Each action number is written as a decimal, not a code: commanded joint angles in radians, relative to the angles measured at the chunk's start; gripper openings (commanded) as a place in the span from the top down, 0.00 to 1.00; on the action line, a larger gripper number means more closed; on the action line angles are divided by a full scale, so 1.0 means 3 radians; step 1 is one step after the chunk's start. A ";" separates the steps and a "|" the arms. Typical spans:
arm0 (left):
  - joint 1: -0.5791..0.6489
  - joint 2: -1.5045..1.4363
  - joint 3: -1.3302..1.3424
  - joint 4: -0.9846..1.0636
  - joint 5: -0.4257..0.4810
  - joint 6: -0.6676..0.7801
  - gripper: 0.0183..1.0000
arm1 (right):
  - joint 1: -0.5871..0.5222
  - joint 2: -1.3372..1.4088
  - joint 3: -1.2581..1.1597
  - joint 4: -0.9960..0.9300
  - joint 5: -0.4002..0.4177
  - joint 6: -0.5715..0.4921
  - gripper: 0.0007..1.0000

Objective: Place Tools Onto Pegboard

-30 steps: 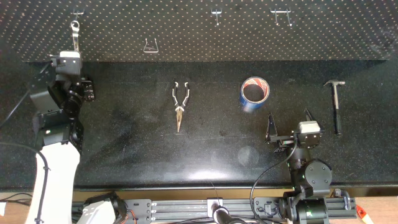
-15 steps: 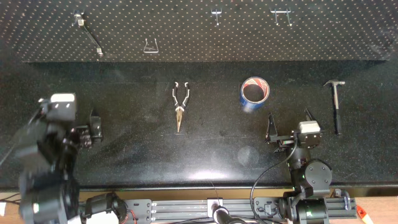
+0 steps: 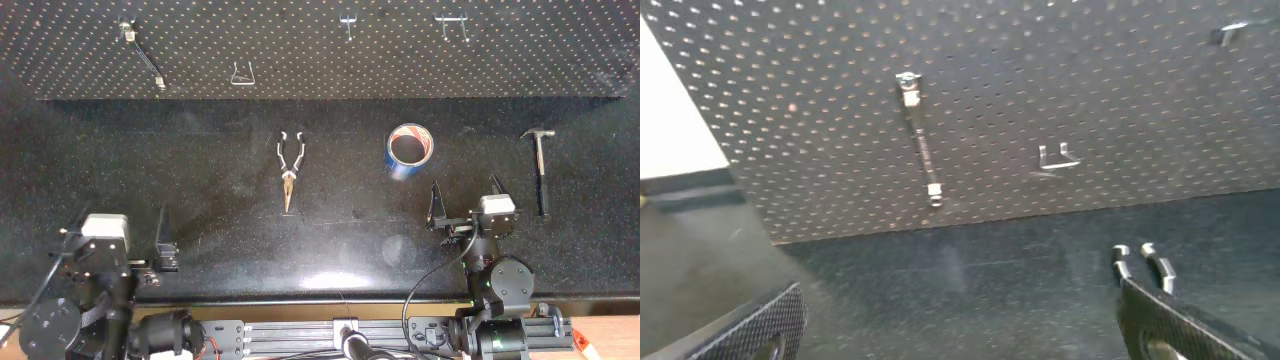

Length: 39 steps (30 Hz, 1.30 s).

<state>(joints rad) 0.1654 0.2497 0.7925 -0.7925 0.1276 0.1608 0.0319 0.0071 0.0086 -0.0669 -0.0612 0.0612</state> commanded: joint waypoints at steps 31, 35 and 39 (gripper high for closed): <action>-0.2096 0.4650 0.1424 -0.0029 -0.0298 -0.1878 0.00 | -0.0011 -0.0020 -0.0015 -0.0009 -0.0005 -0.0048 0.01; -0.2094 0.4922 0.1424 0.0076 -0.0310 -0.1878 0.00 | -0.0011 -0.0020 -0.0015 -0.0009 -0.0006 -0.0048 0.01; -0.2094 0.5080 0.1424 0.0332 -0.0323 -0.1915 0.00 | -0.0011 -0.0020 -0.0015 -0.0009 -0.0005 -0.0048 0.01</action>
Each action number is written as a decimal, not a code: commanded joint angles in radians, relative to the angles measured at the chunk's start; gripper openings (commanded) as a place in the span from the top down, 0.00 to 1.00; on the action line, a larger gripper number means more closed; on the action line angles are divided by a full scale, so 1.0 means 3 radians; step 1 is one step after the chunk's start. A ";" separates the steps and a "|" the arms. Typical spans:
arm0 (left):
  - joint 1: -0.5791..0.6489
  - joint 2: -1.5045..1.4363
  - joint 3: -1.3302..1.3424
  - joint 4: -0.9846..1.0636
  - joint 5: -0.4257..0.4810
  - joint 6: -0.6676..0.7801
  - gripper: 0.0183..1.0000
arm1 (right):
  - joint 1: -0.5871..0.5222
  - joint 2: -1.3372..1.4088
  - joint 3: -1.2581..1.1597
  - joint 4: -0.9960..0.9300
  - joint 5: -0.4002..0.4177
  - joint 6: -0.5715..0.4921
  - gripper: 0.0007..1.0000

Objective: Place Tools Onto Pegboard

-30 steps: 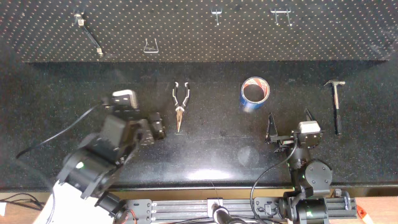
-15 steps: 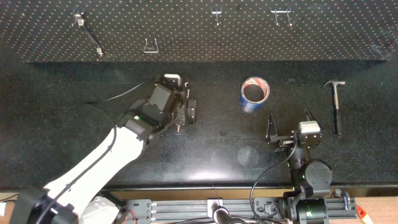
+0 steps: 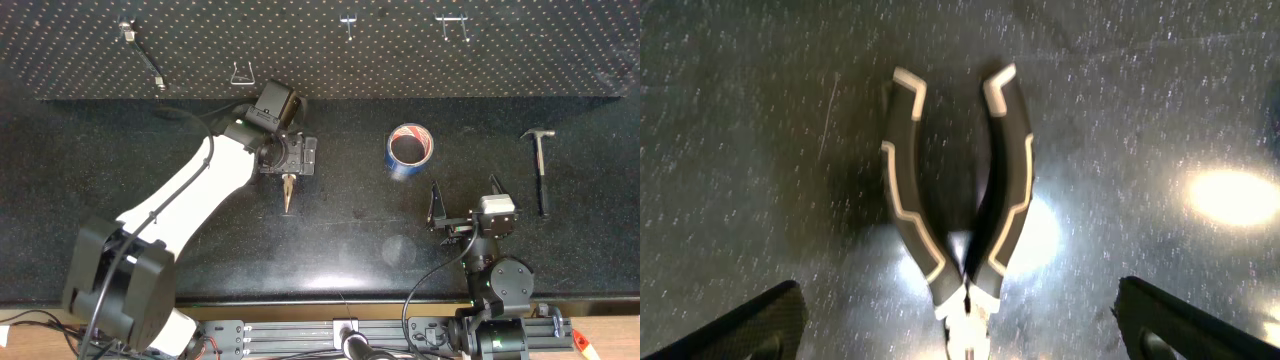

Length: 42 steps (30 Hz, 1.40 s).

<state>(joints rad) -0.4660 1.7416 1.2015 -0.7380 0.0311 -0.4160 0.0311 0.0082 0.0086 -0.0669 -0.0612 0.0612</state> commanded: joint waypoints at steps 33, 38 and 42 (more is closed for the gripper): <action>-0.0084 0.0544 0.0095 0.0421 -0.0340 -0.0333 0.00 | -0.0009 -0.0024 -0.0015 -0.0009 -0.0006 -0.0047 0.01; -0.0075 0.0544 0.0095 0.0421 -0.0356 -0.0333 0.00 | -0.0009 -0.0024 -0.0015 -0.0009 -0.0006 -0.0048 0.01; -0.0075 0.0563 0.0094 0.0420 -0.0390 -0.0238 0.00 | -0.0009 -0.0024 -0.0015 -0.0009 -0.0006 -0.0048 0.01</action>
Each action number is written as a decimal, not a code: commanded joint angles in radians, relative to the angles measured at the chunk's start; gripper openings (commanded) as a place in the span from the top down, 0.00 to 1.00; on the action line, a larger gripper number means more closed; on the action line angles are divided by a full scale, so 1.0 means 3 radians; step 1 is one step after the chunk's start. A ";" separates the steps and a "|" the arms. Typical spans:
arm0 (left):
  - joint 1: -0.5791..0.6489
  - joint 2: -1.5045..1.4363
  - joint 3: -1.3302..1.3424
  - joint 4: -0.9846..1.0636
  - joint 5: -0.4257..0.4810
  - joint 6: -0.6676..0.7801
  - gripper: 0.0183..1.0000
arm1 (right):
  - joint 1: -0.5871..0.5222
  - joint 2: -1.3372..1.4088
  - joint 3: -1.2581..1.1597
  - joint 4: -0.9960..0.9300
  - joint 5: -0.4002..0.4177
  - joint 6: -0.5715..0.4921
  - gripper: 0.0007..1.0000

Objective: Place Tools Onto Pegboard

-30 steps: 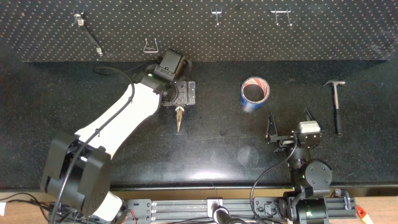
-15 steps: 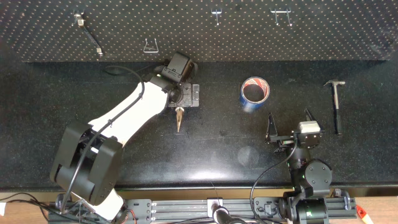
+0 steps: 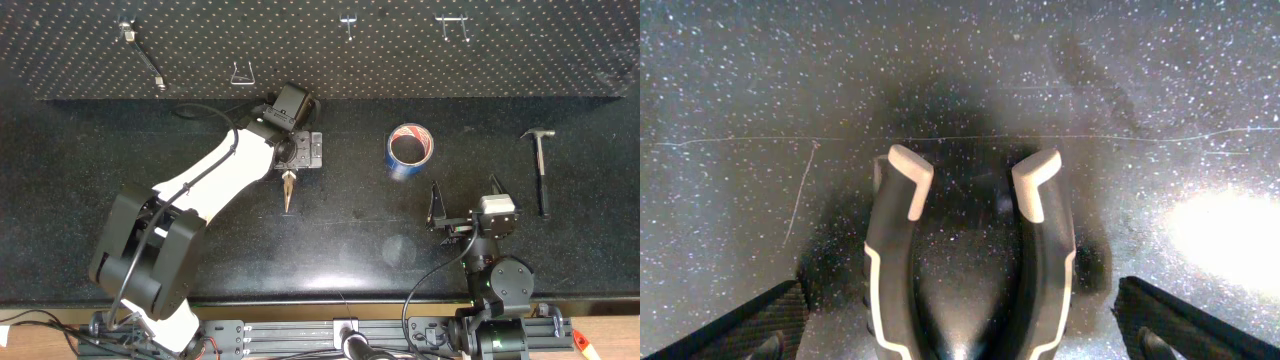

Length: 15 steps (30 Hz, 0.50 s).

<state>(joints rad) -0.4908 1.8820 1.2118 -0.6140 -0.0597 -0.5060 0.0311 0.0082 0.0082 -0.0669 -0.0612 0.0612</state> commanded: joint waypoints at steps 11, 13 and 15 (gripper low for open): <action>0.0004 0.0135 0.0060 0.0032 -0.0085 0.0170 0.00 | -0.0009 -0.0024 -0.0014 -0.0009 -0.0005 -0.0048 0.01; 0.0005 0.0135 0.0060 0.0032 -0.0086 0.0172 0.12 | -0.0009 -0.0024 -0.0014 -0.0009 -0.0006 -0.0048 0.01; 0.0005 0.0135 0.0060 0.0033 -0.0086 0.0172 0.31 | -0.0009 -0.0024 -0.0014 -0.0009 -0.0005 -0.0048 0.01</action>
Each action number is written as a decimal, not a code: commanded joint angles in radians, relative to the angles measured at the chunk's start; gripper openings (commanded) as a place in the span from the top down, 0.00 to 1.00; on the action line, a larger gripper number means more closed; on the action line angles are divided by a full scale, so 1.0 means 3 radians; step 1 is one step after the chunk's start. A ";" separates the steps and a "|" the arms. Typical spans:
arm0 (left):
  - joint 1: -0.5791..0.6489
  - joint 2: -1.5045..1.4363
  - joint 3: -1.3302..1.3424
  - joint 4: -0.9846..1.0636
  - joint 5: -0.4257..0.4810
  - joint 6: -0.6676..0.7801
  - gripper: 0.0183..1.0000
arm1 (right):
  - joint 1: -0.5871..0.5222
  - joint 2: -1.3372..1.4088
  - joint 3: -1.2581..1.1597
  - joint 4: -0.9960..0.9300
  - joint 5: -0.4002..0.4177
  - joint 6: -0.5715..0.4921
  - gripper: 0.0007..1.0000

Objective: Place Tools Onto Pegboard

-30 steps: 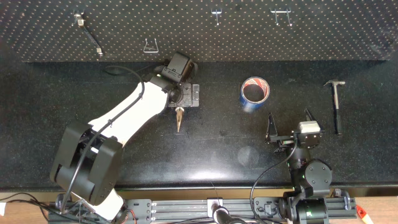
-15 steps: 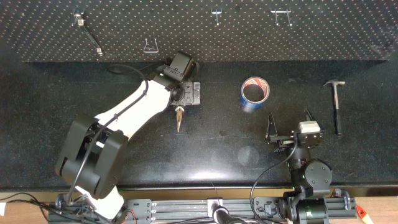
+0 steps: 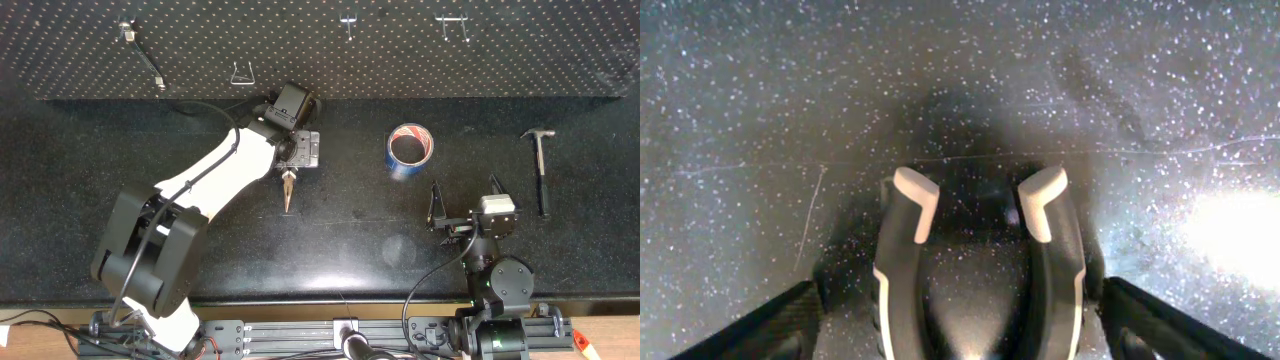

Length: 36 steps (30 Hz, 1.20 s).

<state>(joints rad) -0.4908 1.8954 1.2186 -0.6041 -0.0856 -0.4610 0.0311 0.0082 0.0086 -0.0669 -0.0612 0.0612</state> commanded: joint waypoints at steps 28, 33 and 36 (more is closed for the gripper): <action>-0.0067 -0.0903 0.0037 -0.0201 -0.0031 0.0022 0.99 | -0.0009 -0.0024 -0.0015 -0.0009 -0.0005 -0.0048 0.01; 0.0277 -0.2724 0.0034 -0.0144 -0.0725 0.0259 0.99 | -0.0009 -0.0024 -0.0015 -0.0009 -0.0006 -0.0048 0.01; 0.0773 -0.3084 -0.0125 0.0470 -0.0725 0.0259 0.99 | -0.0009 -0.0024 -0.0015 -0.0009 -0.0005 -0.0048 0.01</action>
<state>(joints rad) -0.3363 1.0248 1.2167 -0.5842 -0.2764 -0.3977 0.0311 0.0082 0.0086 -0.0669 -0.0612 0.0612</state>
